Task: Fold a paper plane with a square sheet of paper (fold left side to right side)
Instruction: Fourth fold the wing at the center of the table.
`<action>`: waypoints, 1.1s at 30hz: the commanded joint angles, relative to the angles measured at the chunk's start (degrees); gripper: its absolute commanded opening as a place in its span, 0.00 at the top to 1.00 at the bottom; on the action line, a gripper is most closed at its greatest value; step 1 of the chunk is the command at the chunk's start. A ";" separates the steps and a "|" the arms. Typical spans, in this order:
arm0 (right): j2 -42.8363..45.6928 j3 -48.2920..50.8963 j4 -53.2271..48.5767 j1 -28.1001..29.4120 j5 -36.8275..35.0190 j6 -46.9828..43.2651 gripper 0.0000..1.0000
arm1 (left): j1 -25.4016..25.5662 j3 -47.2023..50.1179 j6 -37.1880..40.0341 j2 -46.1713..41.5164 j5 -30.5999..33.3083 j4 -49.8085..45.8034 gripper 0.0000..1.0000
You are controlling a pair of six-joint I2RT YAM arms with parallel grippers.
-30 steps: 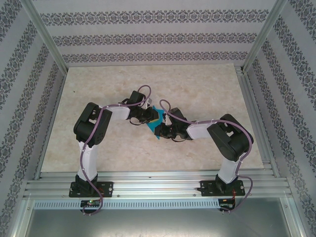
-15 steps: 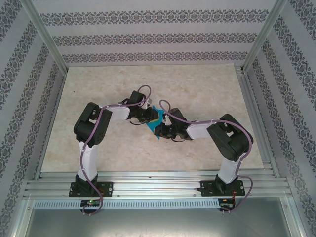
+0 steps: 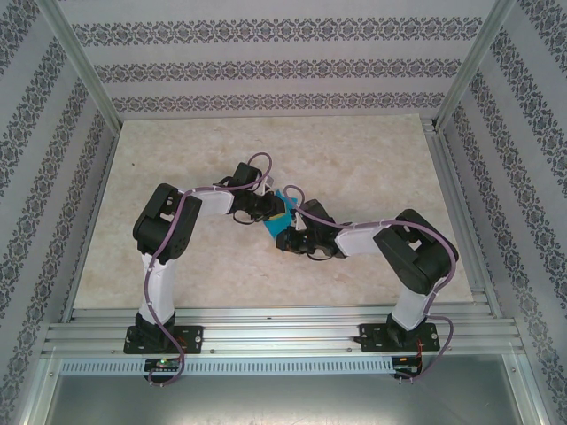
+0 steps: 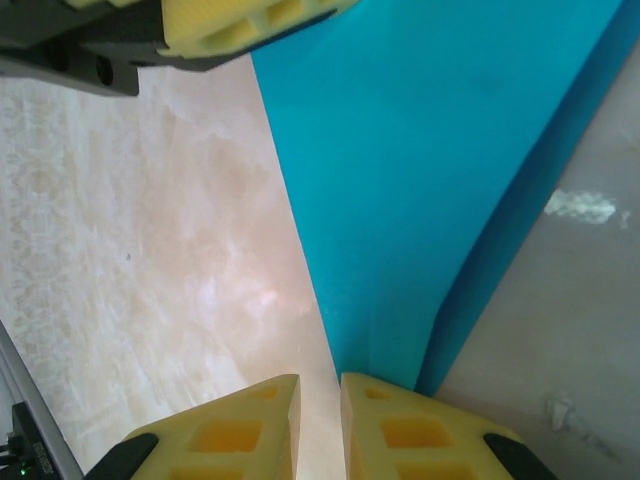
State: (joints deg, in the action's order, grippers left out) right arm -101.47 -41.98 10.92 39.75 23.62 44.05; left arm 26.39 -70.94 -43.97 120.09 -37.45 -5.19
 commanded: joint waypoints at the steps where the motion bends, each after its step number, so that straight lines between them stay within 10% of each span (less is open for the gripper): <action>1: 0.52 2.69 -9.24 1.92 1.71 0.58 0.81 | 1.08 1.32 1.93 5.01 5.64 -3.90 0.79; 17: 13.05 8.73 4.34 -4.99 4.92 3.73 0.82 | 1.17 1.59 1.79 4.03 5.20 -3.79 0.79; 33: -1.44 -0.01 5.54 -2.75 -0.44 5.74 0.94 | 1.30 1.33 1.77 3.65 4.93 -3.99 0.79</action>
State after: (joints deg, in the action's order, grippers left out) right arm -101.06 -40.95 19.66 36.38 25.28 50.52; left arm 26.41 -70.96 -43.97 120.11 -37.45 -5.19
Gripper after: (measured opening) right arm 0.062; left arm 0.211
